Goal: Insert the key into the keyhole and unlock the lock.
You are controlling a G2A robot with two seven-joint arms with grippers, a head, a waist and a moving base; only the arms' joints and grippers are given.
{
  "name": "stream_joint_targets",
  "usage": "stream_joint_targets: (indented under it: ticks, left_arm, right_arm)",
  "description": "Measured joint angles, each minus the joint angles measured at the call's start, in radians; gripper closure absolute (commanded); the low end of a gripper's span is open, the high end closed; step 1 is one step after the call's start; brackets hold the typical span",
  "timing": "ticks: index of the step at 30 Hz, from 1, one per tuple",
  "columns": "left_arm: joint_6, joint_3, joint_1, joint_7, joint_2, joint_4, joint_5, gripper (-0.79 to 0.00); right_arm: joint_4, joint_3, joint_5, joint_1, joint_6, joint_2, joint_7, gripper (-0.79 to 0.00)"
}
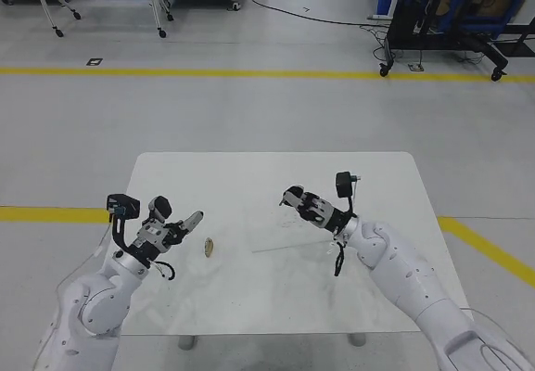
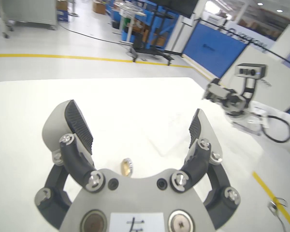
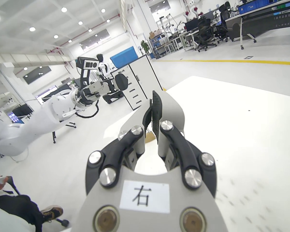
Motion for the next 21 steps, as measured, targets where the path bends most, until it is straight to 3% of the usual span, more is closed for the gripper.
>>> stream_joint_targets:
  ticks: [8,11,15,21]
  left_arm:
    - [0.007,0.002,0.002,0.024,-0.001,-0.001,0.023,-0.785]
    - [-0.052,0.026,0.000,0.010,-0.002,0.023,-0.075,-0.785]
    - [-0.196,0.070,-0.079,-0.207,0.005,0.147,-0.459,-0.785]
    - [-0.247,0.170,-0.257,-0.605,0.015,0.344,-0.920,-0.785]
  right_arm:
    - [0.000,0.001,-0.002,0.000,0.000,0.000,0.001,0.000]
    - [-0.002,0.000,-0.001,-0.001,0.002,0.000,0.002,0.000]
    - [-0.045,-0.037,0.085,-0.002,0.000,-0.015,0.035,0.000]
    - [-0.037,-0.128,0.352,0.038,0.000,-0.045,0.083,0.000]
